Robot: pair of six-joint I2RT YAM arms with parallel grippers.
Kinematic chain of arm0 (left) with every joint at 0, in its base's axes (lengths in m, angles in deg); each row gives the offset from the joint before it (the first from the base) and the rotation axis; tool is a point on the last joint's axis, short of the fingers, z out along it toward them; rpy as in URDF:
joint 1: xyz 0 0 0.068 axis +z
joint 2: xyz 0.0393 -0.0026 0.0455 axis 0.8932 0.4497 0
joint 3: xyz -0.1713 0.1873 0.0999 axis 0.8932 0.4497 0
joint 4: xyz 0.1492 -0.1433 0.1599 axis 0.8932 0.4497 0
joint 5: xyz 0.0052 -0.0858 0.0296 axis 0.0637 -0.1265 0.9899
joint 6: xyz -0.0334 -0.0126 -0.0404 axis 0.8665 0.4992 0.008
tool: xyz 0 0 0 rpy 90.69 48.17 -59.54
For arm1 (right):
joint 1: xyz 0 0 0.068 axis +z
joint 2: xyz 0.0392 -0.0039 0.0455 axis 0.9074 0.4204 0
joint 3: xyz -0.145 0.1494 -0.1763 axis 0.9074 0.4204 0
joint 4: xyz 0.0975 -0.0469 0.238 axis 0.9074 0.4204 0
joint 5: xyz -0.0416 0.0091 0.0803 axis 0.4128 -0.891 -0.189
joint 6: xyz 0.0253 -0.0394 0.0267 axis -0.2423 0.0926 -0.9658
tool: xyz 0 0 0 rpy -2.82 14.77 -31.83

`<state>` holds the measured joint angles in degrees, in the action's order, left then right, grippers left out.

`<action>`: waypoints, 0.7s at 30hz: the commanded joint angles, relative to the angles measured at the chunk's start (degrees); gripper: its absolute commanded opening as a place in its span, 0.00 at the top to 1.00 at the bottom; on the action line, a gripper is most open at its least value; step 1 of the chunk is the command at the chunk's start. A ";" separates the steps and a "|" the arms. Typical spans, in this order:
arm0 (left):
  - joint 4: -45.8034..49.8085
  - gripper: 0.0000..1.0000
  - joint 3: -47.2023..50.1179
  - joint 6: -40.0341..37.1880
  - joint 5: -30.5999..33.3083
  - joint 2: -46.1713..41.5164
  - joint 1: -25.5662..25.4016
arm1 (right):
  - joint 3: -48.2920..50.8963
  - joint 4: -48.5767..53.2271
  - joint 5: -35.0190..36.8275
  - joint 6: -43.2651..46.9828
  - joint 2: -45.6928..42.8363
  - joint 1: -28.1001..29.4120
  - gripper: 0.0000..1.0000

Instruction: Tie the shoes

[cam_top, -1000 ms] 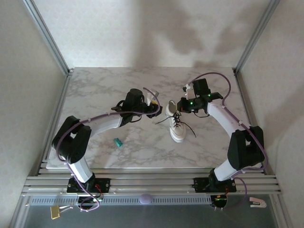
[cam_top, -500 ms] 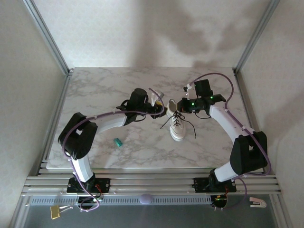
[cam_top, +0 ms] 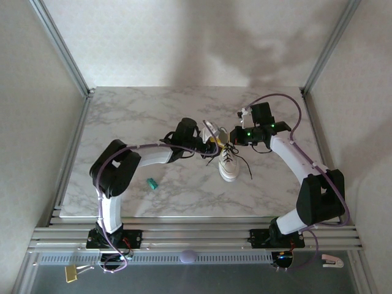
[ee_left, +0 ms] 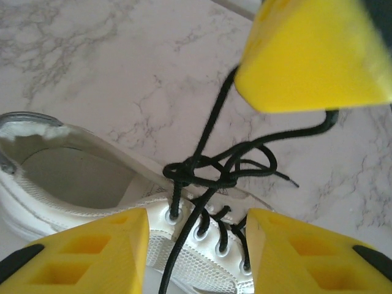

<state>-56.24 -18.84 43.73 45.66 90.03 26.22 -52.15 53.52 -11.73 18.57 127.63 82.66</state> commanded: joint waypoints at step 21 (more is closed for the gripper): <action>-1.42 0.53 -8.07 -5.40 -1.57 5.82 -1.30 | -0.11 -0.55 -1.49 0.33 -0.30 0.24 1.00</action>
<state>-56.76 -24.85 38.97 44.48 95.04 25.39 -52.15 53.50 -11.97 18.57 127.65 82.66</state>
